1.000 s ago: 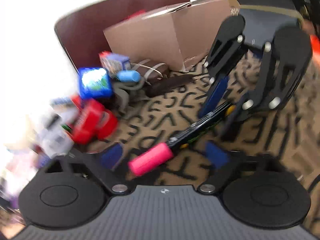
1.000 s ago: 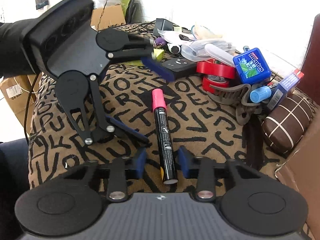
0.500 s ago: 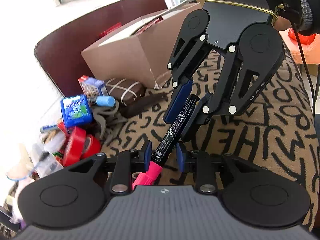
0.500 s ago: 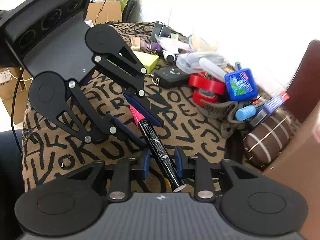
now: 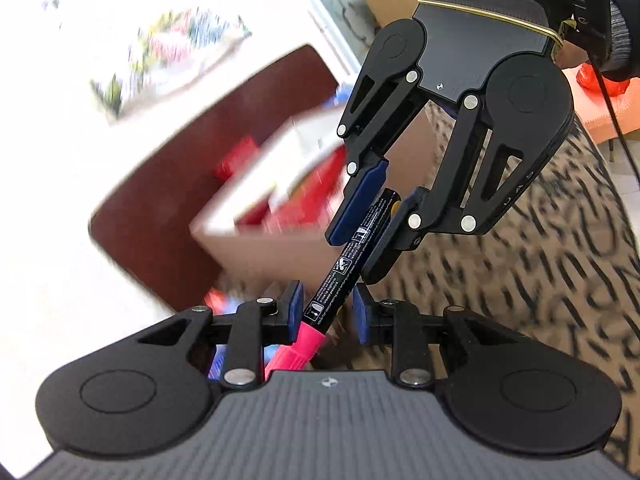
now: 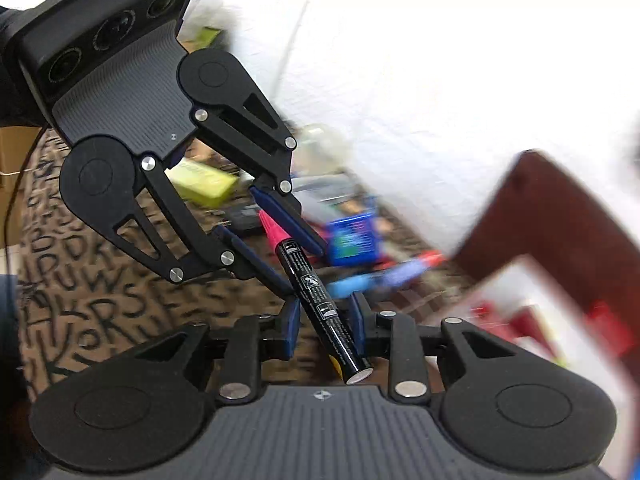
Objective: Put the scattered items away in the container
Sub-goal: 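Carry the marker into the cardboard box and open the right gripper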
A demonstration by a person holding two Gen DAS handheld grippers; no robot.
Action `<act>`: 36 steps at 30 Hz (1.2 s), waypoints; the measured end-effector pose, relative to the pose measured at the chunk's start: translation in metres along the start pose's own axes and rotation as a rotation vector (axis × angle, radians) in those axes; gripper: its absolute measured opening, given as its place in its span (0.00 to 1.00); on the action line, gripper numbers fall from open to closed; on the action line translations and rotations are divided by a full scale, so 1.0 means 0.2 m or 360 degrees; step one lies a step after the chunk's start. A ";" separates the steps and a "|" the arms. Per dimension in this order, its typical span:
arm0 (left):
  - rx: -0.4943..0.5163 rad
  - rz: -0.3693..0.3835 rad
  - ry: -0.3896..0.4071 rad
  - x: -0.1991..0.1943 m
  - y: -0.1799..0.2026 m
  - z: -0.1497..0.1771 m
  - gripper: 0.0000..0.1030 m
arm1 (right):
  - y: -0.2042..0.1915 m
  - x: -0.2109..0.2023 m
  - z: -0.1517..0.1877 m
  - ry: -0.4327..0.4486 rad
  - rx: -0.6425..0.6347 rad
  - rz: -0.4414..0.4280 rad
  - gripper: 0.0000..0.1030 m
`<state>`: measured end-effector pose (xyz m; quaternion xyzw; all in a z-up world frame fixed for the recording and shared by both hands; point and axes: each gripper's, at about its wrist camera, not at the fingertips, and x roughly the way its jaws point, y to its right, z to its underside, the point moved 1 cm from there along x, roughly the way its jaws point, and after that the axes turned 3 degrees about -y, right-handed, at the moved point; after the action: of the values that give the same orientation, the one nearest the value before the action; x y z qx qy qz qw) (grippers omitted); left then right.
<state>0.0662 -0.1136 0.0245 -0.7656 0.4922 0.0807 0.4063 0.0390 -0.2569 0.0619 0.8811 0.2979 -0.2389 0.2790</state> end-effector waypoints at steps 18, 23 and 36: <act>0.0093 -0.0061 0.0000 0.79 -0.07 -0.45 0.28 | 0.66 0.05 0.30 -0.0222 0.0165 0.0377 0.26; 0.0060 -0.0072 -0.0009 0.81 -0.10 -0.45 0.29 | 0.67 0.05 0.31 -0.0165 0.0257 0.0368 0.30; -0.0231 -0.0417 -0.0173 0.78 -0.11 -0.47 0.75 | 0.61 -0.01 0.32 -0.0102 0.0493 0.0470 0.78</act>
<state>0.1355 -0.2823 0.0164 -0.8451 0.3582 0.1038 0.3829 0.1016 -0.3787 0.0590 0.9394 0.1164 -0.2663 0.1818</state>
